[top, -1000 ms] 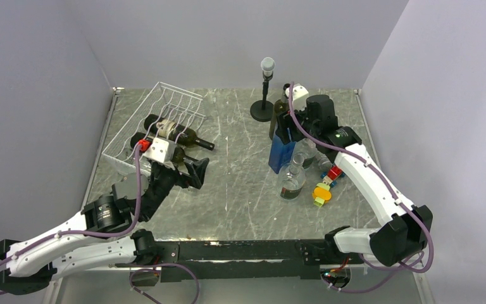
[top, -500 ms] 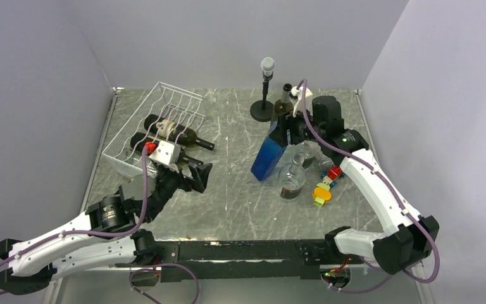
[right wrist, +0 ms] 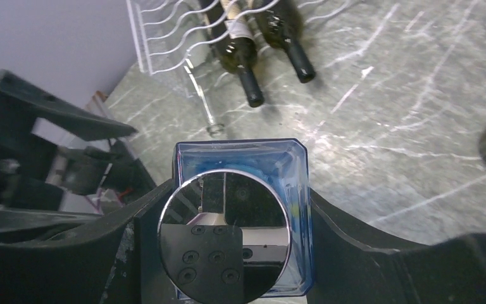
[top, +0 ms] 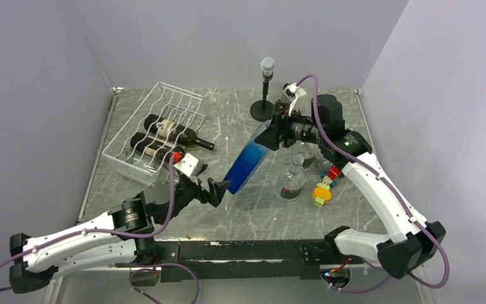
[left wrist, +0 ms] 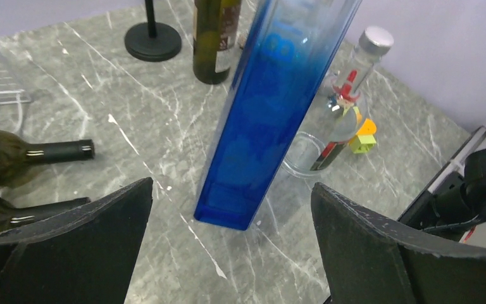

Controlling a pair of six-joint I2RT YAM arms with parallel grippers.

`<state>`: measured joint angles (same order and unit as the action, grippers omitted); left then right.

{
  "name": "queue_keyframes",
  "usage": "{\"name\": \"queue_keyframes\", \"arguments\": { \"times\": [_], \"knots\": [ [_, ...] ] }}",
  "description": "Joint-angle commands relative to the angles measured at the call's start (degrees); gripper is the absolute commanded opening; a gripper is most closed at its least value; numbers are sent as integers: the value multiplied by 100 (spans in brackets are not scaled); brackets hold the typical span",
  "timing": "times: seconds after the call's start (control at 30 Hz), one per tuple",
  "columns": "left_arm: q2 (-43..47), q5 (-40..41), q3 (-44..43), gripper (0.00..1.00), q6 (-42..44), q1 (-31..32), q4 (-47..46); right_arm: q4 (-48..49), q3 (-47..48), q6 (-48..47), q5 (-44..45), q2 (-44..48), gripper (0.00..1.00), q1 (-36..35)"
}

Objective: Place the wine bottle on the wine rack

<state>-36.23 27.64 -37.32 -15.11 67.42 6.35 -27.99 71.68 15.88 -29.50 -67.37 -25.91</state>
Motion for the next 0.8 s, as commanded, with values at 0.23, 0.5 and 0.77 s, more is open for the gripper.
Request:
{"name": "queue_keyframes", "arguments": {
  "times": [0.23,0.5,0.77],
  "knots": [
    [-537,-998,500,99,116,13,-1147,832,597,1056,-186,352,0,-573],
    [-707,-837,822,99,219,12,-1420,1040,583,1380,-429,440,0,-621],
    [-1137,-712,856,99,318,8,-1427,1305,459,1611,-707,531,0,-626]
  ]
}}
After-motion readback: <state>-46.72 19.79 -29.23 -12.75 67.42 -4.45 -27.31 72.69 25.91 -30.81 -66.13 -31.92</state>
